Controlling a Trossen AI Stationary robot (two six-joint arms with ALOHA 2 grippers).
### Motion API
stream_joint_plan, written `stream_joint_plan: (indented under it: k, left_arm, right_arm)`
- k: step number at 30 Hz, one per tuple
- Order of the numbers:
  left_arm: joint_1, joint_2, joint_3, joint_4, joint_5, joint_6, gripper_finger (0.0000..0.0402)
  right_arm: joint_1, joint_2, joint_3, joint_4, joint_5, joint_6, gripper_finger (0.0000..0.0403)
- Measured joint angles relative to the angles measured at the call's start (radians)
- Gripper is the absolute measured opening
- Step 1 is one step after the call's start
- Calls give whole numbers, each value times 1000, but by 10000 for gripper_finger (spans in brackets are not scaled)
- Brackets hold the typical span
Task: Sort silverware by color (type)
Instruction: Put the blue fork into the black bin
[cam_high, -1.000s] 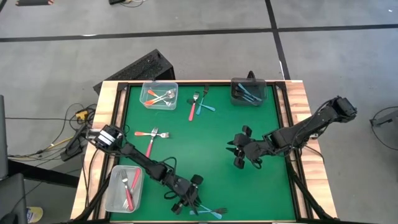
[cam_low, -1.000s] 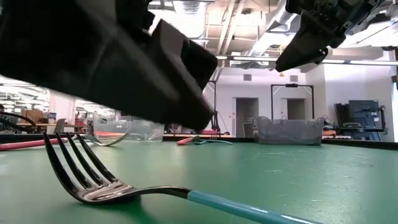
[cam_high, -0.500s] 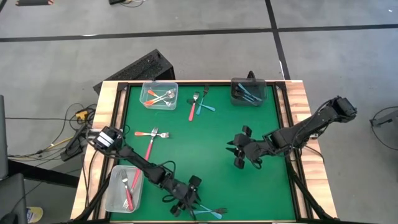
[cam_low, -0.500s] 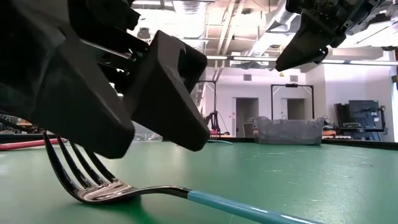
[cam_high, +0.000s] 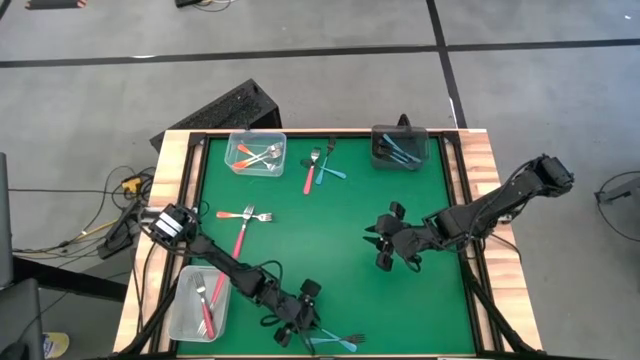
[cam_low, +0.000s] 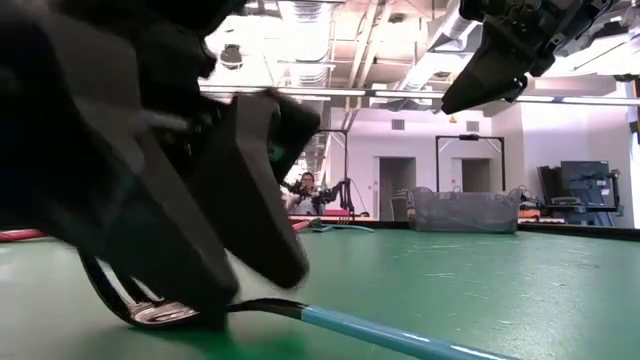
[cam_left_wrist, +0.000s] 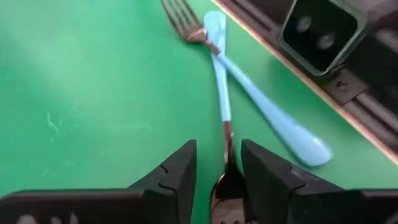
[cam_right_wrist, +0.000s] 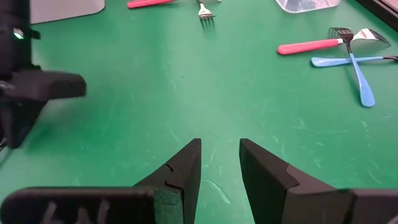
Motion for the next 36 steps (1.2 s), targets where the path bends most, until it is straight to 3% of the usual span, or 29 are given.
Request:
stream_joint_plan:
  k: [9,17,24,32,36]
  left_arm:
    - [34,81,4,117,136,-38,89]
    - [38,19,1,-4,51,79,11]
    - [55,-84,-2,-238,-94,60,4]
    - [65,-241,-3,-428,-381,110,3]
    - [70,-284,-2,-444,-540,197,3]
  right_arm:
    - [0,0,-1,-5,1,0,134]
    - [1,0,0,-10,0,0,134]
    - [3,1,0,-7,-1,0,134]
    - [2,96,0,172,-6,-13,134]
    - [-34,132,45,263,-115,-138,134]
